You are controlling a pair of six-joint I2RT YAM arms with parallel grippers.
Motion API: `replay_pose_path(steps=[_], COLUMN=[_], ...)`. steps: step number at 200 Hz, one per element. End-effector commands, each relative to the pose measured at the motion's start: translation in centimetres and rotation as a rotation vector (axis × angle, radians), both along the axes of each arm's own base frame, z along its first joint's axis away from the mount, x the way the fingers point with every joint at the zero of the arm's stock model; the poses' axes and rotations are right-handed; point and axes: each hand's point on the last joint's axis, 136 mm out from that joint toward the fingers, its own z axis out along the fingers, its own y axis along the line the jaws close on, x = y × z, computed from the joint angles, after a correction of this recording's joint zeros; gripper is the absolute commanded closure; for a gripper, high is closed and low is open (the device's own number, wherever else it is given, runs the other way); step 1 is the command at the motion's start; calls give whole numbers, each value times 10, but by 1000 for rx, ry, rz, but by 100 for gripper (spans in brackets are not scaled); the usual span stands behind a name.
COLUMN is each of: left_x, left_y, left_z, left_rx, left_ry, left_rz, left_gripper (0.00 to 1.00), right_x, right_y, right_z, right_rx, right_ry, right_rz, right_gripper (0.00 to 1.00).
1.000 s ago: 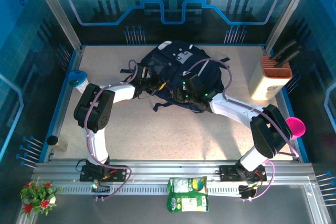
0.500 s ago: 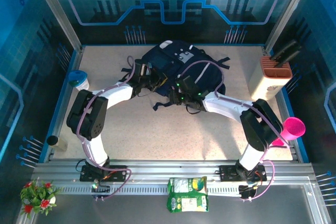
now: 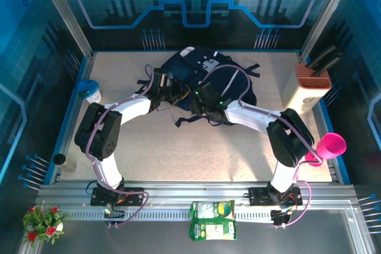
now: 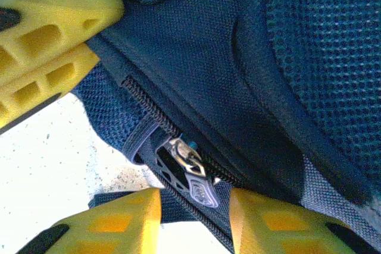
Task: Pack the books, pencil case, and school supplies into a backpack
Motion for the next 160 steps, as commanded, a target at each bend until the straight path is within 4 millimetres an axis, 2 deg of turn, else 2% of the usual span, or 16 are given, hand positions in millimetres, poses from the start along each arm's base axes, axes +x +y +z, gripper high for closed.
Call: replay_pose_path(steps=[1, 36, 94, 125, 160], left_x=[-9, -10, -6, -1, 5], left_y=[-15, -17, -10, 1, 16], left_z=[29, 26, 25, 22, 21], left_rx=[-41, -43, -16, 5, 12], left_ry=[-62, -55, -58, -57, -55], left_rz=[-64, -65, -50, -29, -6], left_gripper=[100, 100, 100, 100, 100], right_x=[17, 23, 18, 4, -20], right_y=[7, 7, -5, -17, -47], right_z=[6, -3, -17, -20, -31], right_rx=[-12, -51, -154, -189, -266], right_ry=[-53, -51, -23, -3, 30], right_rz=[-21, -36, -49, -39, -53], right_gripper=[67, 70, 85, 87, 85])
